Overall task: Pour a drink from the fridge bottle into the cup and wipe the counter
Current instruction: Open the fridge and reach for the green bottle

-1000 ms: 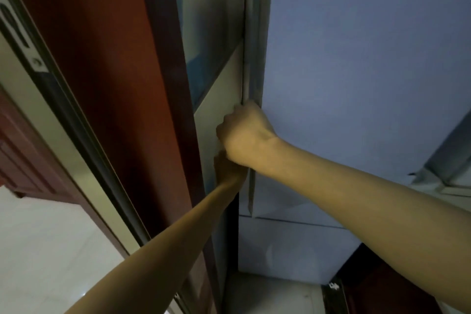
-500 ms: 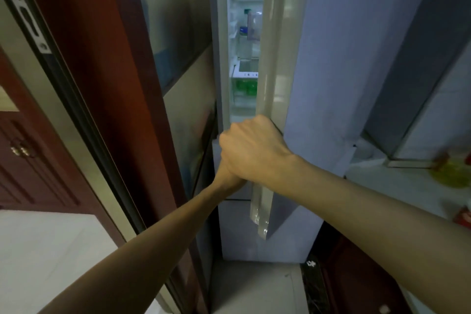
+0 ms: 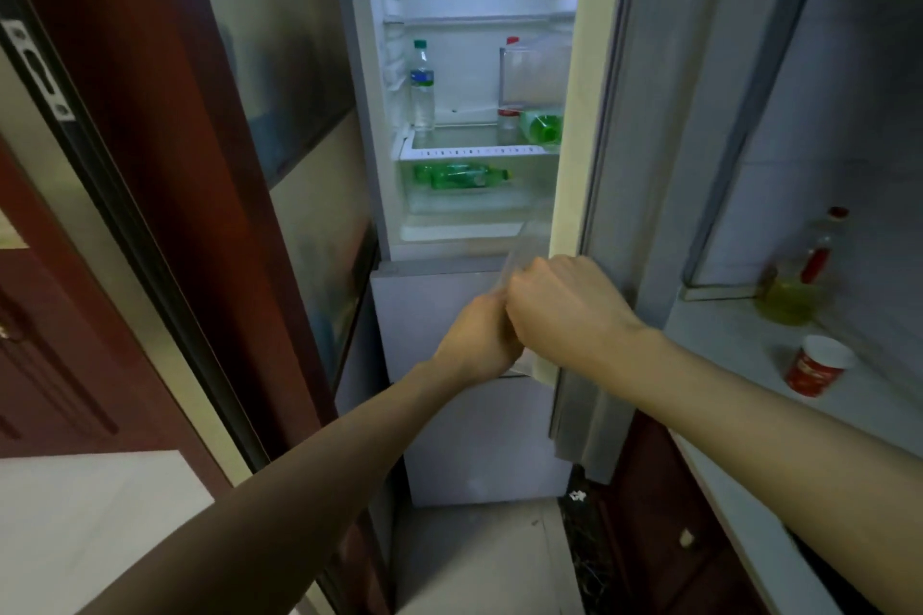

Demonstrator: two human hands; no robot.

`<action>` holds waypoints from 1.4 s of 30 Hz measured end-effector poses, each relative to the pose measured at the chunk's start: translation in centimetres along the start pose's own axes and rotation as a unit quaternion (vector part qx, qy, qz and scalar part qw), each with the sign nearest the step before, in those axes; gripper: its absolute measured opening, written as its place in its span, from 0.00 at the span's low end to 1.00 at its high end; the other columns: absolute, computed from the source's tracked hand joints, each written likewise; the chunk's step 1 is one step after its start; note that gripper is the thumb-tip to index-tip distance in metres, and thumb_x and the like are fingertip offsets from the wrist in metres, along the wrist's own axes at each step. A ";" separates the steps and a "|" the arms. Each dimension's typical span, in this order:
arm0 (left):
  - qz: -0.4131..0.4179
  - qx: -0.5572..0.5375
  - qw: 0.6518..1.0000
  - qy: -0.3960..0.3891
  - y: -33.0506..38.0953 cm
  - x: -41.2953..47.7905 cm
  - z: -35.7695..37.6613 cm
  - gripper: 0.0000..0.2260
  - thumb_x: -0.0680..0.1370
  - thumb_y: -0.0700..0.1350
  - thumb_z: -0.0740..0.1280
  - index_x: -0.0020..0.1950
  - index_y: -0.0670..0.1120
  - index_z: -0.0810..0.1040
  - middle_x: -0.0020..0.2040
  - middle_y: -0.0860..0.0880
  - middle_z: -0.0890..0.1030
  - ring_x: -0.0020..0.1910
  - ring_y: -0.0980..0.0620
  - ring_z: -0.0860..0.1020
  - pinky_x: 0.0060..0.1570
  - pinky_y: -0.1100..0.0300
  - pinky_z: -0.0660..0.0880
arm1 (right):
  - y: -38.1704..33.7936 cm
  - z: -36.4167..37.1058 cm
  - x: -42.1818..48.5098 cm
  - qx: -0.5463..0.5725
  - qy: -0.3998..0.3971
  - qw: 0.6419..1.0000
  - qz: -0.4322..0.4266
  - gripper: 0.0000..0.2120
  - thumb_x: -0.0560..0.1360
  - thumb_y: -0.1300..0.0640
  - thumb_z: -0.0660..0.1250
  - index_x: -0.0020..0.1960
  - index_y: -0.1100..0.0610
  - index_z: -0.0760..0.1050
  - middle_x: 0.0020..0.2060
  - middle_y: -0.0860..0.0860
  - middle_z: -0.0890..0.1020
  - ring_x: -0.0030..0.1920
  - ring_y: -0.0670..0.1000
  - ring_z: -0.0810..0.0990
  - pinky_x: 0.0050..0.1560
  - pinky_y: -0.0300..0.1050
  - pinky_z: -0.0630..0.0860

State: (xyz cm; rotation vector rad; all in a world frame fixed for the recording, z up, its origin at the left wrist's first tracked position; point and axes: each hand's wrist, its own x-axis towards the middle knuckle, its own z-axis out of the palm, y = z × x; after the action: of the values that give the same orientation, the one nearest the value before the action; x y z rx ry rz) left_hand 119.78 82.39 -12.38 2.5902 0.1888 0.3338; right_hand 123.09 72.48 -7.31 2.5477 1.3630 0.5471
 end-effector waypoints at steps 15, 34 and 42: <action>0.101 0.050 0.992 -0.054 1.7 3.9 5.9 0.14 0.79 0.39 0.60 0.63 0.46 0.76 0.61 0.48 0.72 0.58 0.49 0.74 0.57 0.57 0.70 | 8.0 3.9 -6.3 0.017 -0.061 0.991 0.116 0.17 0.79 0.59 0.57 0.33 0.56 0.60 0.37 0.53 0.72 0.33 0.53 0.68 0.30 0.44 0.61; 0.166 0.121 0.966 -0.159 1.6 7.3 7.2 0.15 0.79 0.41 0.61 0.65 0.45 0.74 0.63 0.48 0.74 0.61 0.48 0.75 0.60 0.57 0.70 | 11.0 7.7 -6.0 0.000 -0.164 0.970 0.180 0.14 0.76 0.61 0.58 0.32 0.55 0.62 0.31 0.50 0.67 0.31 0.50 0.69 0.33 0.43 0.66; 0.154 0.171 0.950 -0.211 -2.2 11.3 3.8 0.12 0.79 0.43 0.61 0.60 0.46 0.78 0.58 0.46 0.79 0.58 0.47 0.75 0.58 0.54 0.73 | 10.8 7.1 -0.3 0.010 -0.144 0.964 0.223 0.05 0.77 0.59 0.58 0.42 0.56 0.68 0.43 0.53 0.77 0.43 0.55 0.77 0.41 0.45 0.68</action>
State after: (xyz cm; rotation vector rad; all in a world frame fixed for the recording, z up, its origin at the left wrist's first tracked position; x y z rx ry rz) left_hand 131.48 84.69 -14.48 2.9616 -0.3424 -0.1698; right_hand 134.07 66.25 -10.16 2.8210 0.7040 0.2107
